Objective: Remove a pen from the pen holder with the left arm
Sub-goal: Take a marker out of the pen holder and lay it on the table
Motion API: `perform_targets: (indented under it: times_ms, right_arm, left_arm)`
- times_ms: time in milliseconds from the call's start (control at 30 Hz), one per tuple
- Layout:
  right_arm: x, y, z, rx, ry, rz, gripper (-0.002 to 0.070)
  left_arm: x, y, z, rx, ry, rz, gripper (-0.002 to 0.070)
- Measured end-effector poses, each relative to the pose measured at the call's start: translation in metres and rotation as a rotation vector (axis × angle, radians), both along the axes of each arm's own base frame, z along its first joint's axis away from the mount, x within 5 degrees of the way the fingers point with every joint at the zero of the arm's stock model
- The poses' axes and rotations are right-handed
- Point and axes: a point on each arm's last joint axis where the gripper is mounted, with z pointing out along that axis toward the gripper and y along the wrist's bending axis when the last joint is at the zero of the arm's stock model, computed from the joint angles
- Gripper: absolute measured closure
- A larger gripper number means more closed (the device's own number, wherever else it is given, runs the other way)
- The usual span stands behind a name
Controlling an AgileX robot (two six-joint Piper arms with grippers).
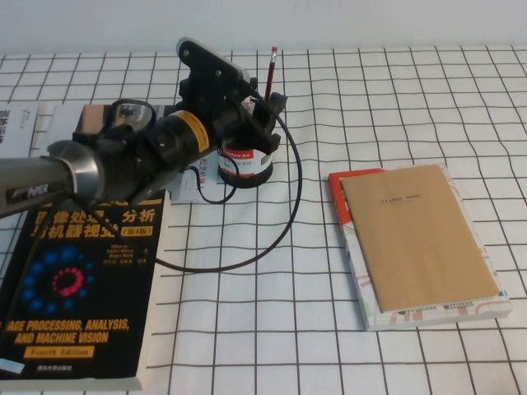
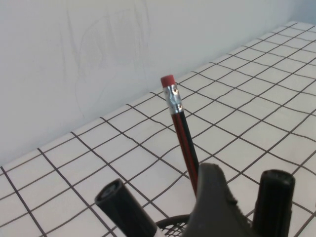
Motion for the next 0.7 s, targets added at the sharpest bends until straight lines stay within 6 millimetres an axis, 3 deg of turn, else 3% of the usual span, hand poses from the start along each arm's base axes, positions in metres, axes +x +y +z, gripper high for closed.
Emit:
perform_targets:
  times_ms: [467, 700]
  right_arm:
    - [0.0, 0.0, 0.0, 0.0, 0.0, 0.0, 0.0692]
    - [0.0, 0.0, 0.0, 0.0, 0.0, 0.0, 0.0692]
  left_arm:
    - [0.005, -0.018, -0.011, 0.01, 0.045, -0.009, 0.0316]
    - [0.005, -0.018, -0.011, 0.021, 0.048, -0.006, 0.0545]
